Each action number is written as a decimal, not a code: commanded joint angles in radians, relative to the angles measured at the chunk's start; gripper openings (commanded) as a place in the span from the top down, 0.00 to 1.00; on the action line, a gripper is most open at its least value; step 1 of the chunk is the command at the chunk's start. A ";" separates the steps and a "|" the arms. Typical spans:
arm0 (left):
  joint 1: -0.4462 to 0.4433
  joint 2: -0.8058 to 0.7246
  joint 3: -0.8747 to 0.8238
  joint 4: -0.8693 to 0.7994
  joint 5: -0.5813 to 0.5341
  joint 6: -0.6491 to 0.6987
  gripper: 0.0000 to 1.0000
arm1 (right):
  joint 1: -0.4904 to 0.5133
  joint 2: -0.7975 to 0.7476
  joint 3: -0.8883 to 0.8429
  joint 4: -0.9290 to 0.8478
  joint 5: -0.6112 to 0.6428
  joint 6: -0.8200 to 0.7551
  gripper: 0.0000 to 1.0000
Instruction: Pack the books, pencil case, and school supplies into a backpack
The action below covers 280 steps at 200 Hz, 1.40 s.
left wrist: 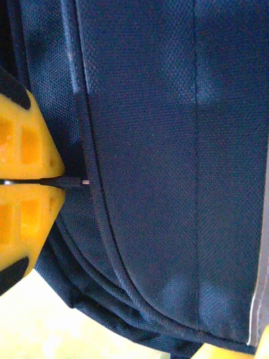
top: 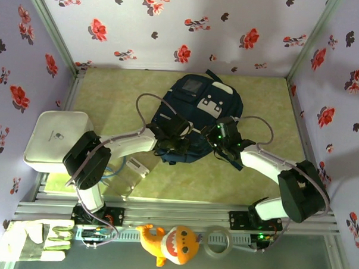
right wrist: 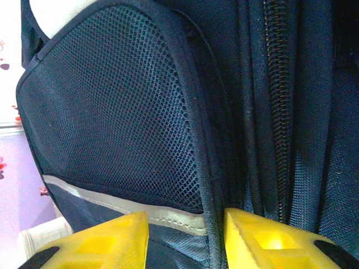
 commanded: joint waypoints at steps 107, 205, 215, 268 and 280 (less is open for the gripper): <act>0.060 -0.101 -0.043 -0.010 -0.050 0.075 1.00 | 0.008 0.076 0.132 -0.162 0.141 -0.153 0.95; 0.240 -0.161 -0.097 -0.015 -0.070 0.201 1.00 | -0.107 0.070 0.192 -0.256 0.281 -0.328 1.00; 0.242 -0.154 -0.084 -0.009 -0.070 0.201 1.00 | -0.121 0.058 0.180 -0.233 0.263 -0.341 1.00; 0.166 -0.123 -0.013 0.022 0.051 0.200 1.00 | -0.129 -0.098 0.121 -0.268 0.146 -0.311 0.55; 0.140 -0.118 0.002 0.027 0.072 0.196 1.00 | -0.130 -0.140 0.101 -0.303 0.148 -0.275 0.47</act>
